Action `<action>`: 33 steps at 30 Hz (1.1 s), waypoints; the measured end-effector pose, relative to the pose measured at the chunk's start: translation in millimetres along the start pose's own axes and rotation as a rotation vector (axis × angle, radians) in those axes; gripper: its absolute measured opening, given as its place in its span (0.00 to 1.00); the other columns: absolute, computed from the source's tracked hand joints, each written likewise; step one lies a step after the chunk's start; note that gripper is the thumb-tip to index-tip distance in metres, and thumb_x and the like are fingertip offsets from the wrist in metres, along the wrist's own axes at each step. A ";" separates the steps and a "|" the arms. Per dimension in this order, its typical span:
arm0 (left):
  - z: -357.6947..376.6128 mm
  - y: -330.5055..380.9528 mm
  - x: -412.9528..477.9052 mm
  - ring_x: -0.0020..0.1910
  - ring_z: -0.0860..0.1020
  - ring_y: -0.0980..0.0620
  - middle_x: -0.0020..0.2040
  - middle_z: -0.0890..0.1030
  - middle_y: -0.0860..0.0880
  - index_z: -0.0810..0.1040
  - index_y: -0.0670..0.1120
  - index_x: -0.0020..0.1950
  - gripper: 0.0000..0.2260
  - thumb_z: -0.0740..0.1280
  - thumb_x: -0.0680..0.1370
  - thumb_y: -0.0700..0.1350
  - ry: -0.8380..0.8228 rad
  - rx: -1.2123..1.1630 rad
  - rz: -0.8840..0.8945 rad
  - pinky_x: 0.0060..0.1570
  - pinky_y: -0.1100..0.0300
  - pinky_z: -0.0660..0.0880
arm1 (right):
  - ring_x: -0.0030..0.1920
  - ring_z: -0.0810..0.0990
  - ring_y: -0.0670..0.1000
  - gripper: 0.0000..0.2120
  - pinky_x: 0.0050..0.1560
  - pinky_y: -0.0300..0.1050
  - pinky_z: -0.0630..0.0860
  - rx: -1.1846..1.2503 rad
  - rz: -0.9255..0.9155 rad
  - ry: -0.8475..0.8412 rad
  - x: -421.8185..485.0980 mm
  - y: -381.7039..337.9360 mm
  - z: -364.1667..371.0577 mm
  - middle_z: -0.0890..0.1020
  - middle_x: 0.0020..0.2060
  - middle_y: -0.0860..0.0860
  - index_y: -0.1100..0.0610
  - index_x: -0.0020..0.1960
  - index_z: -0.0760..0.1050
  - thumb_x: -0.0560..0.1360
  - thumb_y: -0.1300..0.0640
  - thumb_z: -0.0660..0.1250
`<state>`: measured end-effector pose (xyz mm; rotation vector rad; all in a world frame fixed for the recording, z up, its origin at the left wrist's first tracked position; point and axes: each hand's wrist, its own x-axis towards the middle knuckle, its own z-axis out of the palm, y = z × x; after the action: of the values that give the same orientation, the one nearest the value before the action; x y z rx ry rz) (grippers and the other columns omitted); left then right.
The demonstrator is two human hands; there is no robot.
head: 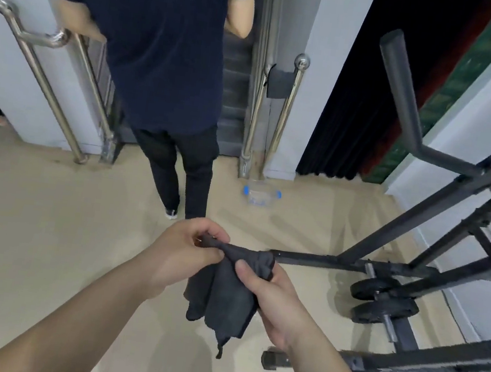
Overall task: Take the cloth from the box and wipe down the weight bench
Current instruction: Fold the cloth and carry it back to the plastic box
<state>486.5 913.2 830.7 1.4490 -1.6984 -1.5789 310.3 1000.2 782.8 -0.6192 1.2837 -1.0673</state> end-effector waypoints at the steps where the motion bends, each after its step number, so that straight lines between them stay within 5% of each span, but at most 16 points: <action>1: -5.7 -1.5 15.8 0.51 0.84 0.50 0.53 0.85 0.48 0.83 0.56 0.54 0.12 0.73 0.75 0.41 -0.019 -0.027 -0.011 0.53 0.54 0.81 | 0.62 0.87 0.52 0.16 0.66 0.52 0.80 0.026 -0.001 0.034 10.4 -7.8 3.0 0.89 0.59 0.53 0.57 0.66 0.78 0.80 0.53 0.73; 6: -30.2 -21.5 98.7 0.53 0.84 0.48 0.52 0.87 0.47 0.82 0.45 0.53 0.23 0.77 0.69 0.60 -0.260 -0.095 -0.184 0.63 0.49 0.77 | 0.65 0.85 0.56 0.20 0.72 0.59 0.76 0.258 0.010 0.119 77.8 -44.3 0.4 0.87 0.62 0.56 0.58 0.70 0.76 0.82 0.49 0.69; 10: -42.3 -36.7 166.5 0.54 0.80 0.43 0.57 0.83 0.37 0.79 0.39 0.64 0.23 0.77 0.72 0.47 -0.378 -0.401 -0.258 0.66 0.45 0.75 | 0.64 0.86 0.57 0.21 0.74 0.62 0.74 0.468 0.064 0.160 156.6 -66.9 -13.2 0.87 0.62 0.57 0.57 0.70 0.78 0.84 0.44 0.64; 15: -61.0 -21.1 257.9 0.58 0.81 0.42 0.61 0.83 0.38 0.80 0.38 0.65 0.16 0.69 0.77 0.34 -0.242 -0.630 -0.222 0.66 0.46 0.76 | 0.63 0.86 0.57 0.28 0.72 0.60 0.75 0.533 0.173 0.199 262.9 -91.4 -39.7 0.88 0.62 0.56 0.58 0.70 0.79 0.84 0.37 0.58; 22: -70.6 21.6 396.8 0.68 0.77 0.39 0.69 0.77 0.36 0.78 0.40 0.66 0.15 0.67 0.79 0.40 -0.180 -0.770 -0.310 0.73 0.38 0.67 | 0.66 0.84 0.57 0.20 0.65 0.58 0.81 0.392 0.243 0.138 369.4 -139.3 -78.2 0.86 0.65 0.54 0.57 0.70 0.80 0.81 0.49 0.71; 24: -73.4 33.8 440.7 0.64 0.80 0.42 0.64 0.82 0.39 0.79 0.43 0.64 0.13 0.69 0.80 0.43 -0.234 -0.753 -0.324 0.70 0.40 0.73 | 0.66 0.84 0.58 0.24 0.59 0.58 0.83 0.373 0.232 0.143 406.5 -153.9 -92.5 0.85 0.67 0.57 0.60 0.73 0.76 0.80 0.53 0.74; 28: -74.7 42.0 543.6 0.57 0.85 0.45 0.59 0.86 0.45 0.80 0.48 0.61 0.17 0.77 0.73 0.41 -0.228 -0.429 -0.333 0.61 0.43 0.80 | 0.58 0.83 0.59 0.22 0.30 0.44 0.82 0.336 0.244 0.224 486.9 -184.3 -102.1 0.85 0.65 0.59 0.59 0.70 0.74 0.79 0.56 0.74; 31: -76.2 45.4 630.4 0.51 0.86 0.45 0.54 0.87 0.45 0.82 0.54 0.51 0.11 0.74 0.74 0.40 -0.206 -0.225 -0.335 0.50 0.48 0.84 | 0.61 0.85 0.56 0.20 0.45 0.49 0.84 0.314 0.241 0.296 559.0 -206.1 -112.3 0.87 0.63 0.56 0.56 0.68 0.79 0.78 0.52 0.74; 33: -82.3 53.3 685.2 0.50 0.85 0.44 0.52 0.86 0.47 0.82 0.58 0.48 0.11 0.74 0.74 0.41 -0.197 -0.147 -0.331 0.53 0.47 0.84 | 0.63 0.85 0.55 0.19 0.61 0.56 0.82 0.343 0.274 0.338 605.1 -222.8 -122.1 0.88 0.61 0.54 0.57 0.65 0.83 0.78 0.46 0.72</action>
<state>273.5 275.1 667.8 1.6055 -1.4582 -2.0363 92.8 390.8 673.0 0.0008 1.3831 -1.1564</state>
